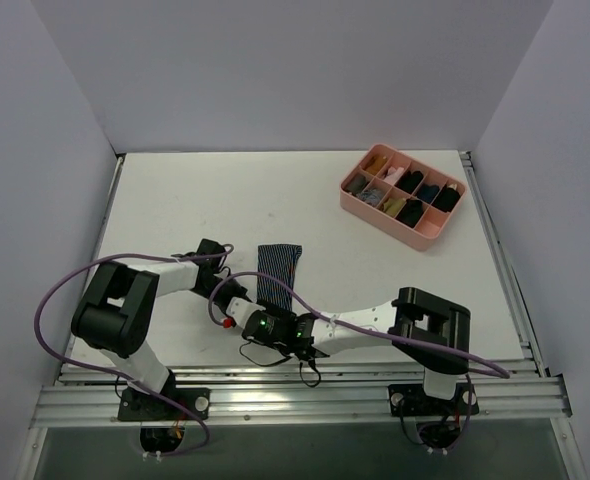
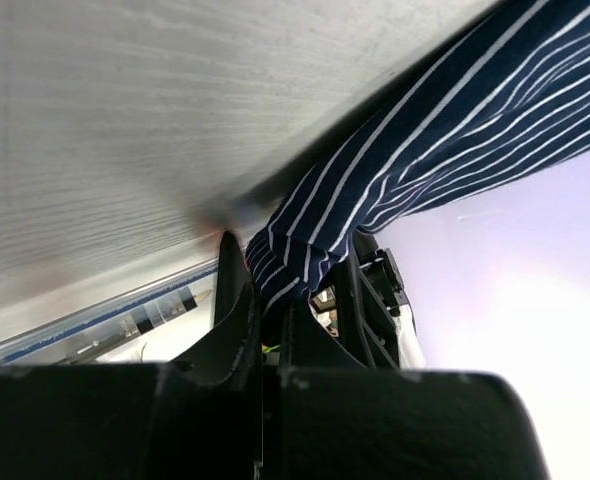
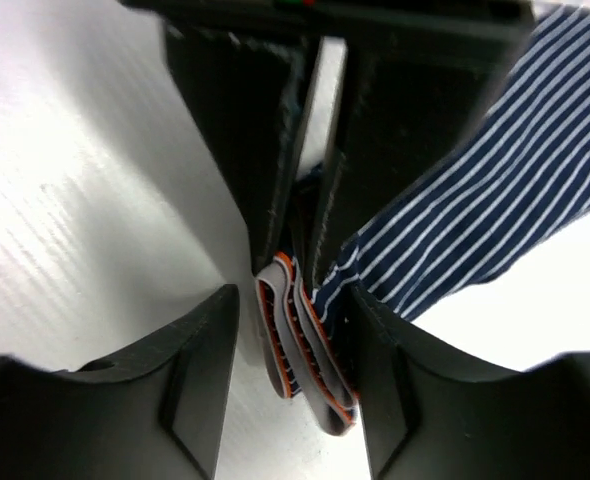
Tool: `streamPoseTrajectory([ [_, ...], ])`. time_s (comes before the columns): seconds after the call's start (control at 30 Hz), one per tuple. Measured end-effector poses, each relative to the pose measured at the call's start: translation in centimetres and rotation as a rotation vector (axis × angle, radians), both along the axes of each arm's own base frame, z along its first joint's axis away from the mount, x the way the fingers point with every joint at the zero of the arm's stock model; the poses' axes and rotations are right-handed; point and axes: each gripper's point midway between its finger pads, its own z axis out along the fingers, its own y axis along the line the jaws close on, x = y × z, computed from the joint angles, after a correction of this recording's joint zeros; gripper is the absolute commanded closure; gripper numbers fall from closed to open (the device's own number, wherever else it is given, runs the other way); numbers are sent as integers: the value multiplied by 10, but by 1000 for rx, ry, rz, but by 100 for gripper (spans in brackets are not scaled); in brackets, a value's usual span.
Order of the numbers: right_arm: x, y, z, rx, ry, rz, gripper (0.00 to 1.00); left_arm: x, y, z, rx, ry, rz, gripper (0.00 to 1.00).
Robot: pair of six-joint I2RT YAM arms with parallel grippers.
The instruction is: Roll the underwear
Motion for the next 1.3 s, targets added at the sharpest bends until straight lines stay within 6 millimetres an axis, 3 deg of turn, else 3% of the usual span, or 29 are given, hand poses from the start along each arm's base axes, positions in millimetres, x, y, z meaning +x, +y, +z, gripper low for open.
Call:
streamPoseTrajectory([
  [0.23,6,-8,-4,-13,-45,-44,90,5,-1,2,-8,1,-11,98],
  [0.3,7,-7,-5,-13,-46,-46,100,7,0,3,1,6,-20,88],
  [0.43,6,2,1,14,-27,-37,100,11,9,8,35,9,-31,67],
  [0.53,5,11,4,39,48,-23,100,23,23,13,83,-17,-12,62],
  [0.67,0,13,1,59,186,-12,100,49,52,19,165,-106,30,58],
  [0.87,-1,15,5,105,414,-15,100,48,80,10,251,-118,41,56],
  [1.1,17,20,-4,212,718,-66,100,29,84,8,253,-176,44,53],
  [1.3,27,23,-3,312,946,-87,100,33,79,11,211,-273,60,53],
])
